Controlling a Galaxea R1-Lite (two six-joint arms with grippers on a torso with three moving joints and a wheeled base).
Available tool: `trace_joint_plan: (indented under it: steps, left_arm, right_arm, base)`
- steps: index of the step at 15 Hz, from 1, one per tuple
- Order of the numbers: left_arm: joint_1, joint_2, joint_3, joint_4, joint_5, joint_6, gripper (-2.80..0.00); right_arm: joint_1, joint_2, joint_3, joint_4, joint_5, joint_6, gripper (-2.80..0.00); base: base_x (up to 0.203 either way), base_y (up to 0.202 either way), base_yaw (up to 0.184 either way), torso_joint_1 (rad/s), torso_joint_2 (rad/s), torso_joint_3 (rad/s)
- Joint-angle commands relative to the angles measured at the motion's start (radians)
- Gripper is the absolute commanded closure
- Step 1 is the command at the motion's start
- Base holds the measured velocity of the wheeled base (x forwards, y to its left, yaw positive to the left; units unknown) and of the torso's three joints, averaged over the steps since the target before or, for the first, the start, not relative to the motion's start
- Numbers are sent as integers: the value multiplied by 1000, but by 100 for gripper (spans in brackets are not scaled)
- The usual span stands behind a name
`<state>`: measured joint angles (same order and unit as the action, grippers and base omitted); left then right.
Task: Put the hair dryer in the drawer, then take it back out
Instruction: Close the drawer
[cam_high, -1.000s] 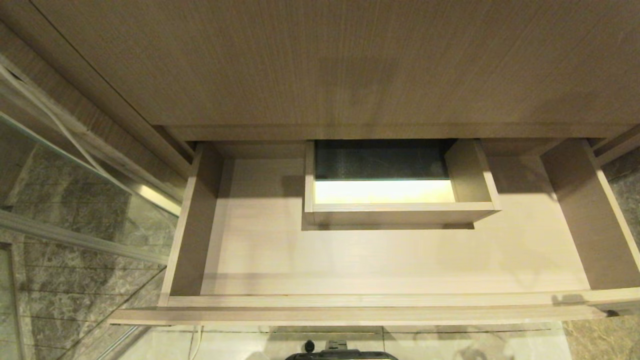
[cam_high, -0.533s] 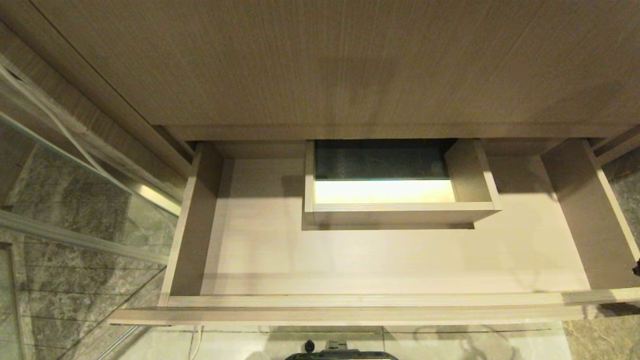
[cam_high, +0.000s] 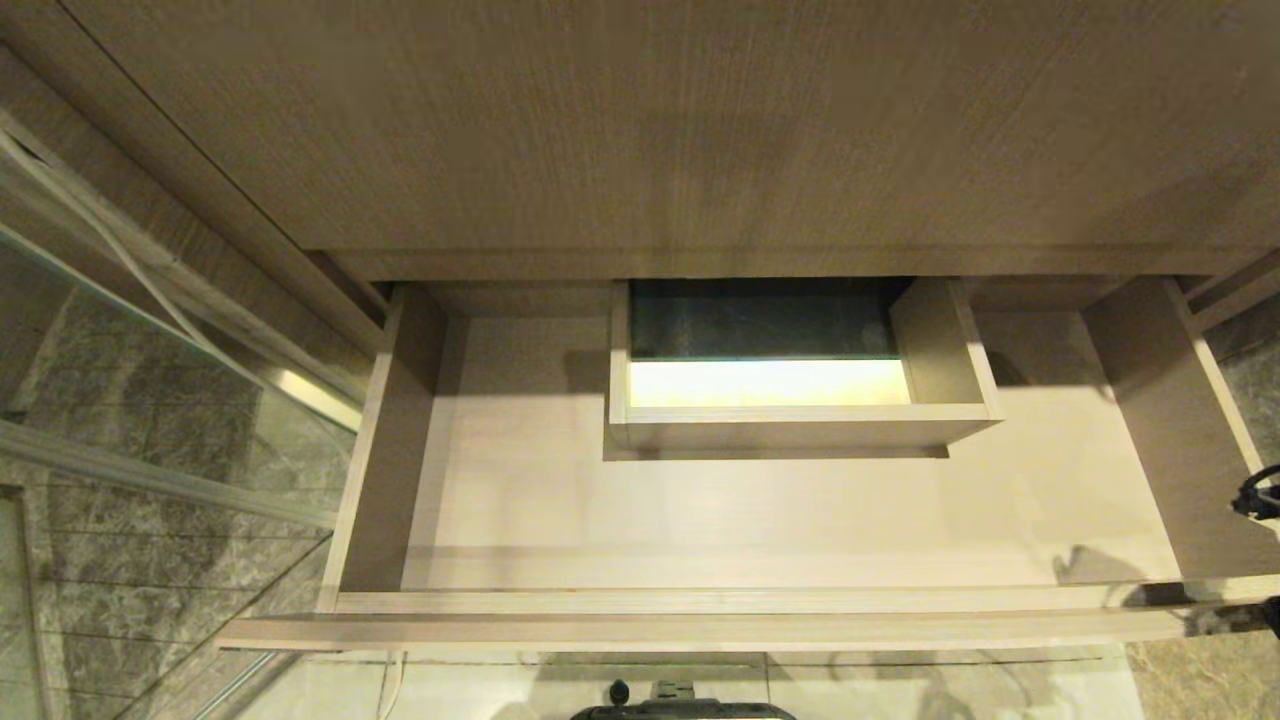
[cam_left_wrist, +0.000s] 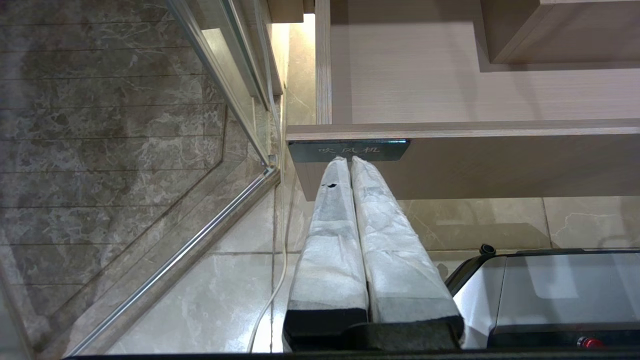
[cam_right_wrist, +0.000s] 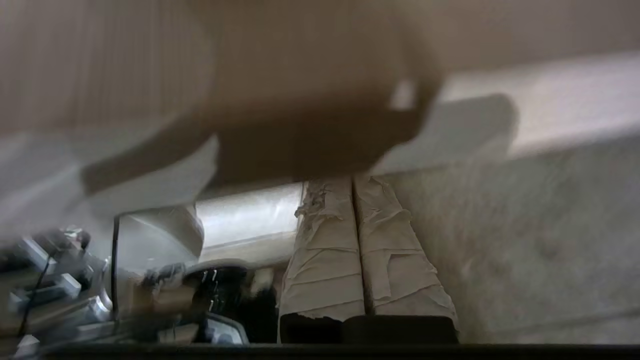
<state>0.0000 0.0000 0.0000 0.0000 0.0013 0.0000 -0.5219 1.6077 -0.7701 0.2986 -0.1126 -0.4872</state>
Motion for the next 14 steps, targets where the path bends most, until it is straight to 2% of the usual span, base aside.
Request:
trace_joint_plan:
  steps: [1, 5, 8, 9, 10, 12, 14]
  left_arm:
    - [0, 0, -1, 0, 0, 0, 0]
    - [0, 0, 0, 0, 0, 0, 0]
    - [0, 0, 0, 0, 0, 0, 0]
    - [0, 0, 0, 0, 0, 0, 0]
    - [0, 0, 0, 0, 0, 0, 0]
    - [0, 0, 0, 0, 0, 0, 0]
    - [0, 0, 0, 0, 0, 0, 0]
  right_arm:
    - [4, 23, -8, -47, 2, -5, 0]
    - [21, 24, -19, -200, 5, -5, 0]
    - [68, 27, -28, -511, 4, -4, 0]
    - [93, 29, -34, -578, 4, -4, 0]
    - [99, 30, -38, -589, 4, -3, 0]
    - [132, 48, -65, -730, 5, -5, 0]
    - [142, 36, -68, -680, 10, -14, 0]
  base:
    - [0, 0, 0, 0, 0, 0]
    - [0, 0, 0, 0, 0, 0]
    - [0, 0, 0, 0, 0, 0]
    - [0, 0, 0, 0, 0, 0]
    - [0, 0, 0, 0, 0, 0]
    - [0, 0, 0, 0, 0, 0]
    - [0, 0, 0, 0, 0, 0]
